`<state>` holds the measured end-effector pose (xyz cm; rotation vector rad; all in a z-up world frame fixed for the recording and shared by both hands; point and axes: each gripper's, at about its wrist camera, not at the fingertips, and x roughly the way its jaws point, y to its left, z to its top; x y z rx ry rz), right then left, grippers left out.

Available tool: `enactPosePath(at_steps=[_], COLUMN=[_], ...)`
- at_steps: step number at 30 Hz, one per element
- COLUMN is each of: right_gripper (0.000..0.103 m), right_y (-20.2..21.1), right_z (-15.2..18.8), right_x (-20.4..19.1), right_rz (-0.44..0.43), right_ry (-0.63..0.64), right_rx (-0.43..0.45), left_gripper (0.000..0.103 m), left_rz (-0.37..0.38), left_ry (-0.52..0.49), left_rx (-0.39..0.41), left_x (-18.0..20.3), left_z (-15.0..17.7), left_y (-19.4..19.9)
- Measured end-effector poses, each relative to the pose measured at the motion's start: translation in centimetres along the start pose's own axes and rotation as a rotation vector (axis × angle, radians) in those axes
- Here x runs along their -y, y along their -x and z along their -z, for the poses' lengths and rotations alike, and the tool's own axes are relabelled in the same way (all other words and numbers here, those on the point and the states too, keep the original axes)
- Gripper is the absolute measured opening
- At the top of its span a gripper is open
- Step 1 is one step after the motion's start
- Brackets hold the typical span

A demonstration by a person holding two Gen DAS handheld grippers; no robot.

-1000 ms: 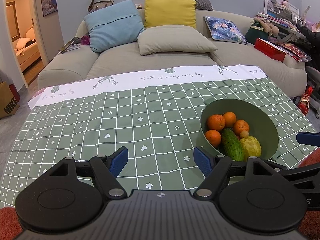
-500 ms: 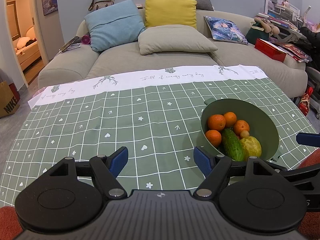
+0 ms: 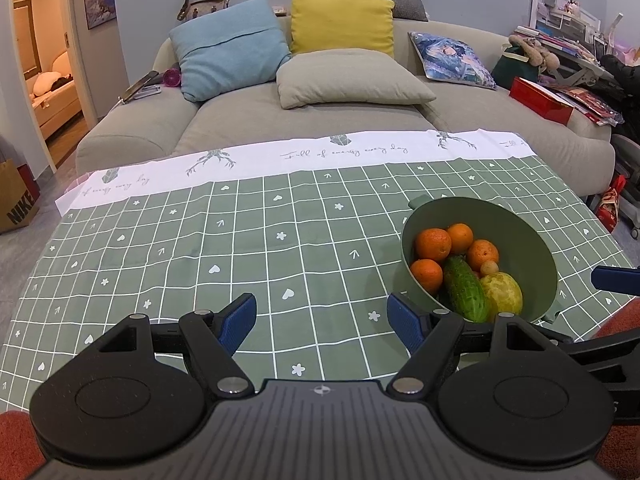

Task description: Organize fruits

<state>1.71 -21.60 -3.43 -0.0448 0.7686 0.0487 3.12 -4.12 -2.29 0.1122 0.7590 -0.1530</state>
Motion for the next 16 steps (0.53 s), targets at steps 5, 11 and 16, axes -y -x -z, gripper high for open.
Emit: enactPosePath(at_steps=[5, 11, 16], right_gripper=[0.098, 0.098, 0.098], right_y=[-0.19, -0.31, -0.44], right_z=[0.02, 0.08, 0.06], right_x=[0.01, 0.09, 0.2], right_rz=[-0.003, -0.008, -0.019], right_ry=[0.007, 0.014, 0.023], right_rx=[-0.001, -0.007, -0.018], left_gripper=[0.087, 0.087, 0.087], left_rz=[-0.004, -0.007, -0.006], left_ry=[0.002, 0.01, 0.016], left_rx=[-0.001, 0.001, 0.008], left_x=[-0.01, -0.24, -0.45], left_z=[-0.01, -0.07, -0.09], left_y=[0.04, 0.13, 0.21])
